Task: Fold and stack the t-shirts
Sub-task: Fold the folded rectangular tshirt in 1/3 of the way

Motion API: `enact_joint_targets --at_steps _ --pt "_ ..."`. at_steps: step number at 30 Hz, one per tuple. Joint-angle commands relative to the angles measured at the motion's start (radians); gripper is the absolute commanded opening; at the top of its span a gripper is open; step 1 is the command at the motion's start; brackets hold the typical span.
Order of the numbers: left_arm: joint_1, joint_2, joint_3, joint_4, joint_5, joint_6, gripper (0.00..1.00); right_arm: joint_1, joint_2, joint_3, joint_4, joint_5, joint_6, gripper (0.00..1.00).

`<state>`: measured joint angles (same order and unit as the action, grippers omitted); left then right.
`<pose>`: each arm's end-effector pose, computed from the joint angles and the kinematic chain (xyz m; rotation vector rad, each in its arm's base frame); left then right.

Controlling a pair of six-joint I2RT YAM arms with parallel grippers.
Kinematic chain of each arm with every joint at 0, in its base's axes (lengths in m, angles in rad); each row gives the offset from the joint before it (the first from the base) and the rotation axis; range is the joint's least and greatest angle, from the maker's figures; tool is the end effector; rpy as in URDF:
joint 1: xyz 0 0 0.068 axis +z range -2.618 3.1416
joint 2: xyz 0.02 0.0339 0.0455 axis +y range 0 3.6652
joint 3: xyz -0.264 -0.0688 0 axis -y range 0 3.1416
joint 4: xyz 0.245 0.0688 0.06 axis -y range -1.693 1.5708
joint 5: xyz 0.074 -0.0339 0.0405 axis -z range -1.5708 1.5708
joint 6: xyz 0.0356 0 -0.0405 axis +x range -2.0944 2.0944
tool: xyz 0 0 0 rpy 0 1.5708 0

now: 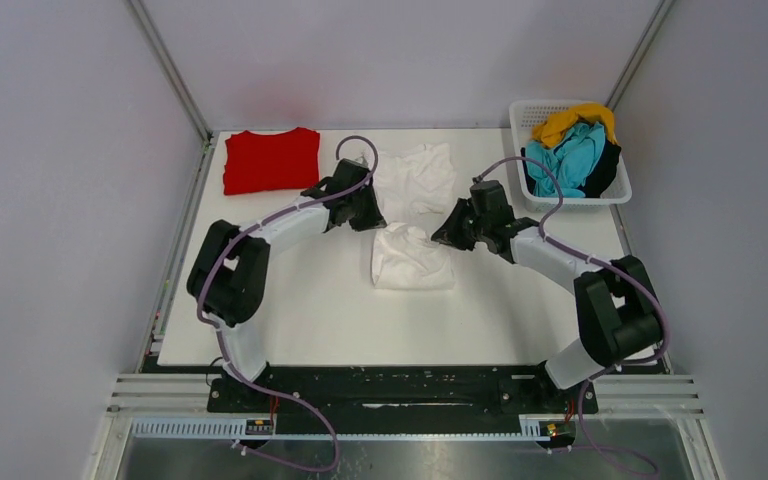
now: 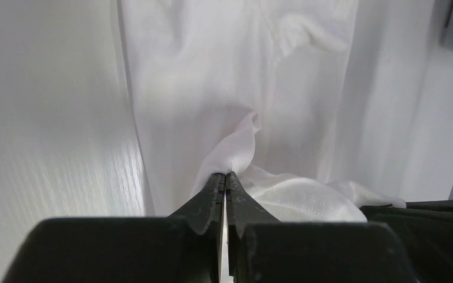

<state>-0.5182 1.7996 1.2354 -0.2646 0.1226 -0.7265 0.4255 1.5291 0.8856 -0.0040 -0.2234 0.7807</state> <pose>0.3391 -0.1984 0.2097 -0.2020 2.5113 -0.6968 0.2952 0.1425 0.2127 0.2864 2.3387 0.8811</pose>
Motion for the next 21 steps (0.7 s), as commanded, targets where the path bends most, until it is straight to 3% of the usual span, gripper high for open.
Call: enact_joint_targets --at_steps 1,7,8,10,12,14,17,21 --pt "0.024 0.096 0.149 -0.046 -0.023 0.078 0.0 -0.043 0.069 0.077 0.015 -0.003 -0.014 0.16" --pt "0.045 0.229 0.309 -0.108 -0.07 0.138 0.0 -0.088 0.176 0.137 0.017 -0.002 -0.02 0.2" --pt "0.046 0.25 0.34 -0.126 -0.069 0.147 0.07 -0.097 0.192 0.151 0.021 0.004 -0.023 0.29" --pt "0.049 0.28 0.393 -0.167 -0.077 0.159 0.4 -0.113 0.224 0.185 0.02 -0.003 -0.04 0.53" --pt "0.05 0.282 0.426 -0.194 -0.078 0.175 0.58 -0.122 0.24 0.219 -0.008 -0.011 -0.07 0.8" --pt "0.051 0.251 0.418 -0.203 -0.08 0.182 0.73 -0.123 0.231 0.242 -0.065 -0.01 -0.121 0.98" --pt "0.051 0.151 0.311 -0.166 -0.064 0.176 0.88 -0.123 0.158 0.194 -0.073 -0.004 -0.144 0.99" --pt "0.043 -0.031 0.03 -0.059 0.02 0.118 0.91 -0.116 0.029 -0.004 -0.051 -0.019 -0.139 0.99"
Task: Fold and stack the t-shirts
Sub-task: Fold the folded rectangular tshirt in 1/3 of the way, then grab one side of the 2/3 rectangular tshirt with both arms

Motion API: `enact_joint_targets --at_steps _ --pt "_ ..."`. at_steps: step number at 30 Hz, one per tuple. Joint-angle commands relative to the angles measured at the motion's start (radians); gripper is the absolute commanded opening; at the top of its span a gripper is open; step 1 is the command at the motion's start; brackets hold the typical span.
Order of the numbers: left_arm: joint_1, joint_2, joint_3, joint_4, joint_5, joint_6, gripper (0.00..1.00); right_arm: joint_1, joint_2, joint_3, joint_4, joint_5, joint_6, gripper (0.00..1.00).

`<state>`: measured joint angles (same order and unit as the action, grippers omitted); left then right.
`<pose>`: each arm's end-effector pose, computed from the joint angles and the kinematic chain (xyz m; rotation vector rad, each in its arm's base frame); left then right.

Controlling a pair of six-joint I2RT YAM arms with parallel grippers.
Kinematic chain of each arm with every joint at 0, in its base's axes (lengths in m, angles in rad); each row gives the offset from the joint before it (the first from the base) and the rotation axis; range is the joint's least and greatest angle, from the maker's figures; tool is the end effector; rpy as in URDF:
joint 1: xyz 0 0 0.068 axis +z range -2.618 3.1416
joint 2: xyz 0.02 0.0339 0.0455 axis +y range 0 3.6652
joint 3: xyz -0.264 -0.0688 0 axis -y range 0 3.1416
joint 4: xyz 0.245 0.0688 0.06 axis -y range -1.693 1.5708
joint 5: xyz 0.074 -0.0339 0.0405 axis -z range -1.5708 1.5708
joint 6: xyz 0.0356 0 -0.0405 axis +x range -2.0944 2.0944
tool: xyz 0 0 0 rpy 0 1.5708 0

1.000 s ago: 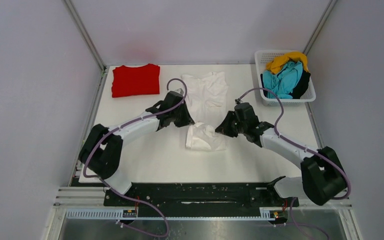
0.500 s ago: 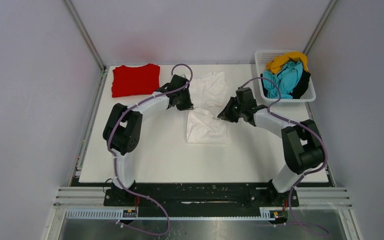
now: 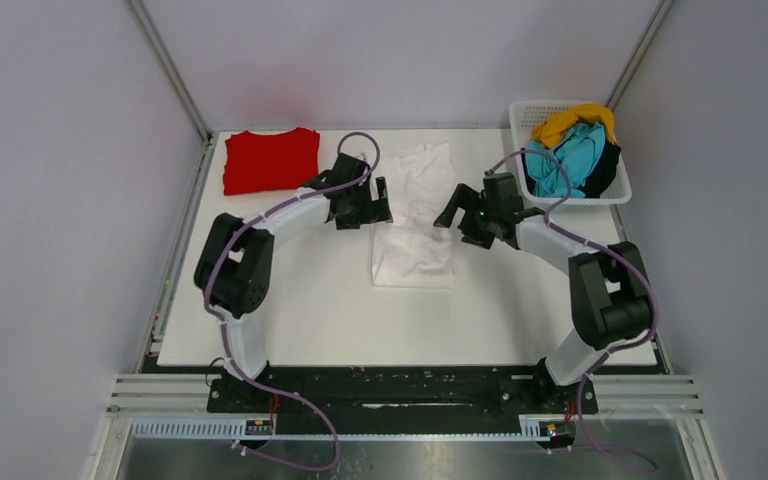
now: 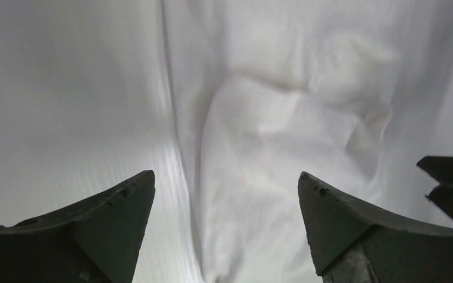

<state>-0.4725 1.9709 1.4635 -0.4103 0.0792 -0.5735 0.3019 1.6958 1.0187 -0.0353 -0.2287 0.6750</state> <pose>0.3840 -0.1994 0.2031 -0.0951 2.5634 -0.5219 0.3449 0.1158 0.1977 0.3183 2.3605 0.7520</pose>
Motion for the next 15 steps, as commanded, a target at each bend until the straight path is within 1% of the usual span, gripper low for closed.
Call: enact_joint_targets --at_steps 1,3,4,5,6,8,13,15 --pt "-0.008 -0.244 -0.278 0.137 0.089 -0.059 0.91 0.011 -0.174 -0.192 -0.011 -0.015 -0.03 0.99" --pt "-0.029 -0.311 -0.404 0.187 0.115 -0.088 0.91 0.026 -0.232 -0.298 0.008 -0.026 -0.018 1.0" --pt "-0.043 -0.329 -0.443 0.193 0.11 -0.099 0.91 0.032 -0.253 -0.338 0.023 -0.037 -0.011 1.0" --pt "-0.059 -0.346 -0.478 0.192 0.096 -0.117 0.9 0.039 -0.269 -0.373 0.025 -0.049 -0.002 0.99" --pt "-0.072 -0.35 -0.502 0.196 0.088 -0.135 0.86 0.045 -0.28 -0.396 0.026 -0.063 0.01 0.97" --pt "-0.092 -0.345 -0.538 0.2 0.1 -0.157 0.77 0.06 -0.293 -0.431 0.064 -0.077 0.022 0.93" --pt "-0.127 -0.315 -0.578 0.199 0.086 -0.181 0.48 0.076 -0.259 -0.448 0.068 -0.094 0.027 0.73" --pt "-0.134 -0.297 -0.586 0.193 0.092 -0.192 0.38 0.083 -0.244 -0.455 0.075 -0.11 0.034 0.67"
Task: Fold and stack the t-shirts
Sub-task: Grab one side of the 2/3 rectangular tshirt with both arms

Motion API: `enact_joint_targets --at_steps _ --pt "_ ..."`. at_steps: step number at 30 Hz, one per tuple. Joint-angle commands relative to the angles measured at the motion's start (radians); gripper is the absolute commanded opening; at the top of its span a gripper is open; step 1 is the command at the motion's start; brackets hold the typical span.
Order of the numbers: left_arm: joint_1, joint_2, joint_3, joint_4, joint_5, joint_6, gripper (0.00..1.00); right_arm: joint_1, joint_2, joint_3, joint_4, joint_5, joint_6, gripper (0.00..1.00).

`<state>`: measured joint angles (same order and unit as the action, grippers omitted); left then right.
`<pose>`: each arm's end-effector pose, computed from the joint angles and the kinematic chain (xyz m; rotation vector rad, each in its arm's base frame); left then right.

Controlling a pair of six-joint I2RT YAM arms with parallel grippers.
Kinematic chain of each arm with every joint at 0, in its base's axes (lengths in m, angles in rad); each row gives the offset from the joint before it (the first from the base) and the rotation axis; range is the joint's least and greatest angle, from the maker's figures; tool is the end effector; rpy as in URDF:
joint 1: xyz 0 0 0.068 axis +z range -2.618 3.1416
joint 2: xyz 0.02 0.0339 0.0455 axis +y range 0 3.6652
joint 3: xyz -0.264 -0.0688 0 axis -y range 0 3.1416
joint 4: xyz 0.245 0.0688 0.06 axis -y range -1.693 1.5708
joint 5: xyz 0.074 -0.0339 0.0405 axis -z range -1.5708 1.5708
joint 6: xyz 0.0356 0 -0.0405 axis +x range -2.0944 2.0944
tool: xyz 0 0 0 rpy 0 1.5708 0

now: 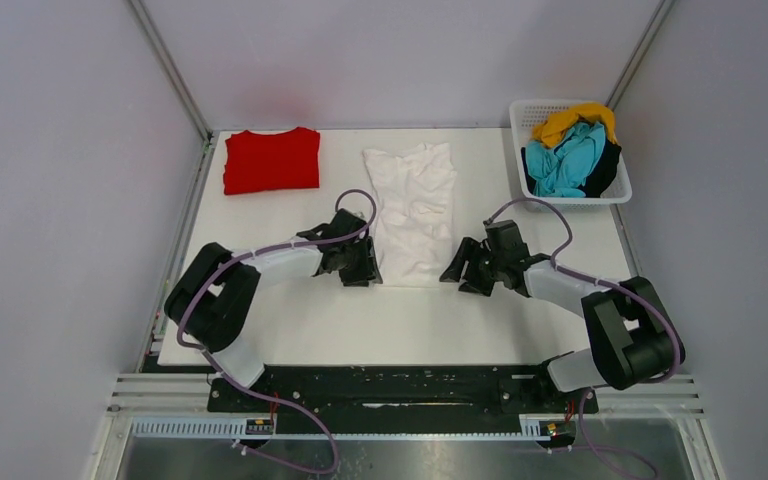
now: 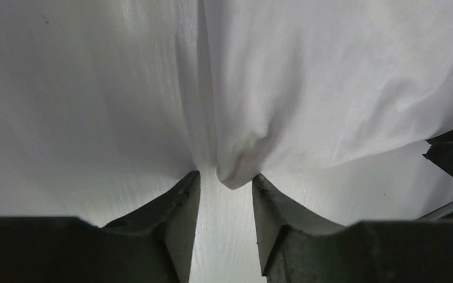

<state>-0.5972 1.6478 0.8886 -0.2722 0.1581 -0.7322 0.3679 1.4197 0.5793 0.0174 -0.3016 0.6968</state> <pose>0.2577 -0.1820 0.1579 -0.1250 2.7397 -0.6385 0.2405 0.1040 0.1528 0.2642 2.5093 0.8313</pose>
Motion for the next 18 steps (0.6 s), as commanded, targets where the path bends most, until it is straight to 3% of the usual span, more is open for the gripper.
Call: enact_joint_targets --at_steps 1,5,8,13,15,18 --pt "-0.013 0.037 -0.016 0.054 0.019 -0.037 0.35 0.026 0.036 -0.023 0.025 -0.037 0.018 0.65" --pt "-0.031 0.063 -0.02 0.059 0.013 -0.045 0.24 0.038 0.049 -0.048 0.016 -0.024 0.023 0.57" --pt "-0.033 0.082 -0.01 0.058 -0.011 -0.046 0.01 0.039 0.072 -0.051 0.048 0.0 0.01 0.39" --pt "-0.034 0.06 -0.028 0.084 -0.049 -0.042 0.0 0.039 0.108 -0.079 0.148 0.005 0.021 0.18" --pt "-0.039 0.027 -0.062 0.102 -0.053 -0.042 0.0 0.043 0.08 -0.115 0.172 -0.005 0.027 0.0" --pt "-0.046 -0.02 -0.101 0.111 -0.052 -0.046 0.0 0.051 0.008 -0.164 0.167 0.02 0.018 0.0"
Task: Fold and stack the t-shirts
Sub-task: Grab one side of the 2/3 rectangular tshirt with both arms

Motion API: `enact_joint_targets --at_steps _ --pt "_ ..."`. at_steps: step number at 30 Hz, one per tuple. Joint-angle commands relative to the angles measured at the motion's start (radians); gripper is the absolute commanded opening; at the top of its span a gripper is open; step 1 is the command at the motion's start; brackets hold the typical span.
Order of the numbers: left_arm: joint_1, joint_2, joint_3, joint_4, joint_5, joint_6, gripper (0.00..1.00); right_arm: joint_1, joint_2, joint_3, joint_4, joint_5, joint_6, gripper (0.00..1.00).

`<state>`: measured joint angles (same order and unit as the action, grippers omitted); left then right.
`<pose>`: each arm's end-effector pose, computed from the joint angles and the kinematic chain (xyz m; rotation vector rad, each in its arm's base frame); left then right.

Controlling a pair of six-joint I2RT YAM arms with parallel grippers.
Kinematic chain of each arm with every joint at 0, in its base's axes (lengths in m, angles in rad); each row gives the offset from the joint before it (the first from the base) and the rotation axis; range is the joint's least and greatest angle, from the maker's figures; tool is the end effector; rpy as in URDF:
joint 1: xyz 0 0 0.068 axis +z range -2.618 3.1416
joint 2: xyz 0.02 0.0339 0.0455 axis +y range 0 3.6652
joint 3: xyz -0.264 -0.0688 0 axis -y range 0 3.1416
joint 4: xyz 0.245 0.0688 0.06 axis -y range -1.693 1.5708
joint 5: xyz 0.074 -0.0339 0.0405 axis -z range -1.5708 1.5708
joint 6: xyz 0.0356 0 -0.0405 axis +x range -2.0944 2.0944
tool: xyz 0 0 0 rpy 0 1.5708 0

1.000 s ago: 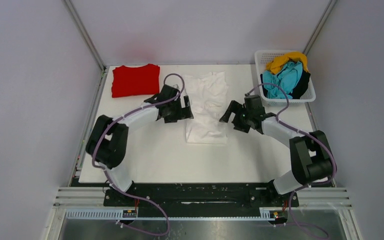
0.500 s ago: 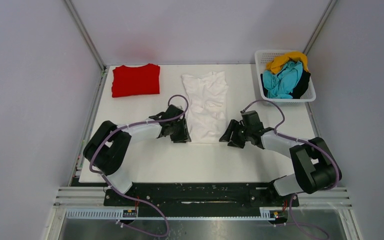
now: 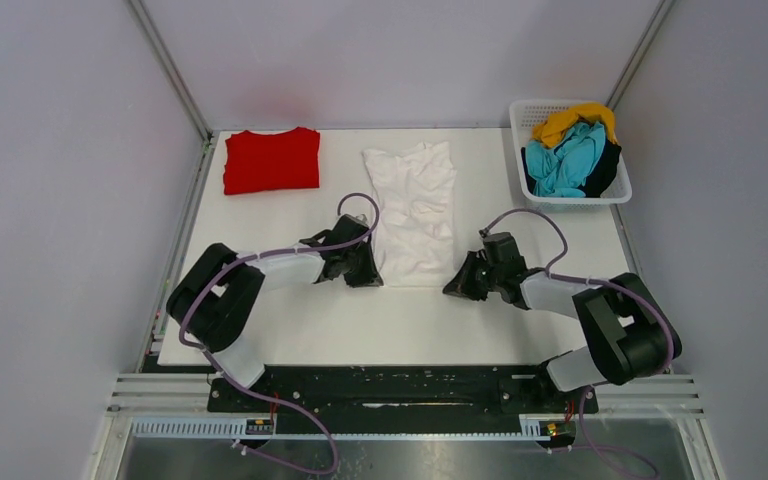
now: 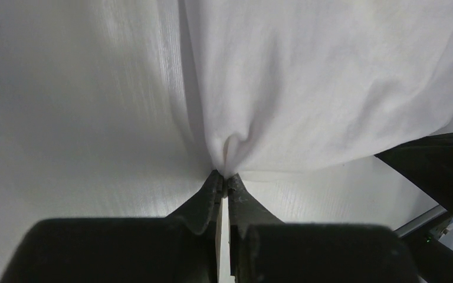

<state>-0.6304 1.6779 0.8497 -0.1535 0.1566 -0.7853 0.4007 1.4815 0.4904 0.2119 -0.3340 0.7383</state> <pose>0.2542 -0.1924 0.1453 -0.1453 2.7057 -0.6958 0.2325 0.1112 0.1287 0.2458 2.4875 0.9158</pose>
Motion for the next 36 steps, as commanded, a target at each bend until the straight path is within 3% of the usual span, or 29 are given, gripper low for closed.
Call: enact_joint_targets --at_steps 1,10,11,13,16,20,24,27,28,29,30,32,36 --pt "-0.018 -0.063 -0.074 -0.007 -0.045 0.005 0.0 0.021 -0.081 -0.09 -0.035 0.049 -0.03 0.0" --pt "-0.142 -0.334 -0.23 -0.047 -0.067 -0.057 0.0 0.173 -0.451 -0.186 -0.275 0.107 -0.018 0.0" --pt "-0.154 -0.359 -0.24 -0.055 -0.069 -0.064 0.0 0.183 -0.476 -0.192 -0.279 0.122 -0.009 0.06" --pt "-0.172 -0.386 -0.251 -0.074 -0.079 -0.074 0.0 0.188 -0.504 -0.206 -0.243 0.15 0.011 0.27" --pt "-0.185 -0.395 -0.261 -0.089 -0.085 -0.084 0.0 0.193 -0.481 -0.182 -0.232 0.136 -0.012 0.44" --pt "-0.195 -0.4 -0.27 -0.09 -0.1 -0.098 0.0 0.222 -0.395 -0.151 -0.223 0.118 -0.04 0.54" --pt "-0.198 -0.404 -0.281 -0.089 -0.115 -0.102 0.0 0.223 -0.292 -0.143 -0.172 0.192 -0.061 0.55" --pt "-0.199 -0.404 -0.286 -0.089 -0.118 -0.103 0.0 0.225 -0.211 -0.14 -0.09 0.163 -0.058 0.47" --pt "-0.199 -0.405 -0.288 -0.09 -0.117 -0.103 0.0 0.226 -0.19 -0.139 -0.067 0.147 -0.053 0.35" --pt "-0.198 -0.41 -0.288 -0.092 -0.114 -0.102 0.0 0.229 -0.18 -0.14 -0.053 0.129 -0.044 0.15" --pt "-0.198 -0.417 -0.29 -0.102 -0.116 -0.103 0.0 0.234 -0.182 -0.142 -0.052 0.109 -0.035 0.01" --pt "-0.201 -0.454 -0.291 -0.136 -0.114 -0.106 0.0 0.26 -0.235 -0.139 -0.126 0.098 -0.021 0.0" --pt "-0.234 -0.608 -0.297 -0.249 -0.112 -0.111 0.0 0.337 -0.461 -0.105 -0.479 0.092 -0.039 0.0"
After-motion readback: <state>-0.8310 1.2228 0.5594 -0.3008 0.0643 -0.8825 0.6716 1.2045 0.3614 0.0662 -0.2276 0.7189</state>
